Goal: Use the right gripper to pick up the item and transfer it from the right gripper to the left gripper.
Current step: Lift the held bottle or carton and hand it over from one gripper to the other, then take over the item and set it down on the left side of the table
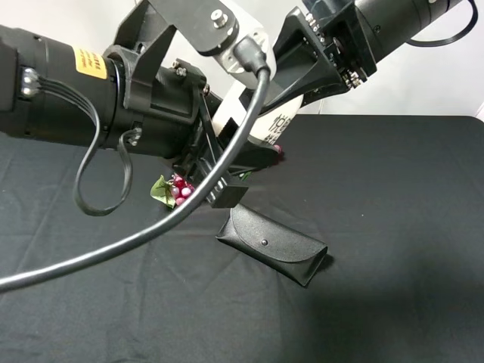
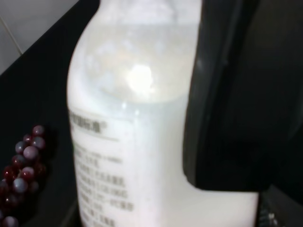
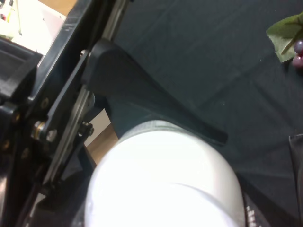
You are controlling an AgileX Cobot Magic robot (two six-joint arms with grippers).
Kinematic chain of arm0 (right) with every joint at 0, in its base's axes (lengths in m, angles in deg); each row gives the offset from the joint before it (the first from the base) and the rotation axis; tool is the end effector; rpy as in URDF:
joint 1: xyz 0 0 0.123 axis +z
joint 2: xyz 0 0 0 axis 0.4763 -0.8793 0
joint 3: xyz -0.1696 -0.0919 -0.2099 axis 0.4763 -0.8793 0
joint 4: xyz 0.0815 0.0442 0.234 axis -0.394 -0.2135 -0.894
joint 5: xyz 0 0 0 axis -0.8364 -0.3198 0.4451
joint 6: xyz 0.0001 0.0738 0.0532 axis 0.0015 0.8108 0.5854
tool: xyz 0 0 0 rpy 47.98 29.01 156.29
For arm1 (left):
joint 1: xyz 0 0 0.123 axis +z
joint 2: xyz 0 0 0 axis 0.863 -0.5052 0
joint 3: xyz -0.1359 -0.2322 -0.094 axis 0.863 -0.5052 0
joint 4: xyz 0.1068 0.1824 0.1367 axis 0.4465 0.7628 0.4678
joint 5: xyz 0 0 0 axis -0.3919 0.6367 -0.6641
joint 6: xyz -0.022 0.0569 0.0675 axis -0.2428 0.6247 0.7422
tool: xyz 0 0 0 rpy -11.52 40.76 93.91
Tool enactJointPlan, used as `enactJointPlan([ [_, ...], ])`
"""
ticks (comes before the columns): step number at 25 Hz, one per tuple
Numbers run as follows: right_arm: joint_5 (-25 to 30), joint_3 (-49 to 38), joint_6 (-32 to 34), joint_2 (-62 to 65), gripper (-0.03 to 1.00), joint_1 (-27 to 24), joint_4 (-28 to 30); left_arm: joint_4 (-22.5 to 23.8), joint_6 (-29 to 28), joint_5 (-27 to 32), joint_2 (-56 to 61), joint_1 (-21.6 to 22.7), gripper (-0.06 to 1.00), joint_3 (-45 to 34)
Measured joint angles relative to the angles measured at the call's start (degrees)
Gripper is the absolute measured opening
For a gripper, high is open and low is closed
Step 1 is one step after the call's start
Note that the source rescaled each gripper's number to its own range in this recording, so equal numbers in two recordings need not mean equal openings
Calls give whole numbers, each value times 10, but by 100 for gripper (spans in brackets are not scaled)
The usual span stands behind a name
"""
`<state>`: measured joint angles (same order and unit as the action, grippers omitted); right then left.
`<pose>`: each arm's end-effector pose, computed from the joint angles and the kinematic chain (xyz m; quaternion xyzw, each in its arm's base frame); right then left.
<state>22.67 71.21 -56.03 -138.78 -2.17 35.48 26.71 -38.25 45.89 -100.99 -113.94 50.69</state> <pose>0.2300 0.1835 0.3524 -0.3907 0.8200 0.3817 0.1709 0.1640 -0.2298 0.2928 0.4418 0.7120 -0.2141 0.5020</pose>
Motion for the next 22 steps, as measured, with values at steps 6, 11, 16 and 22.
enactJointPlan([
  [6,-3,0,-1,0,4,0,0,0,0,-2,0,0,3,0],
  [11,-3,0,1,0,17,0,-2,0,0,-2,0,0,3,0],
  [16,-4,1,17,2,91,0,-27,2,0,6,-7,0,3,-4],
  [22,-4,3,20,2,98,0,-28,2,0,7,-9,0,3,-4],
])
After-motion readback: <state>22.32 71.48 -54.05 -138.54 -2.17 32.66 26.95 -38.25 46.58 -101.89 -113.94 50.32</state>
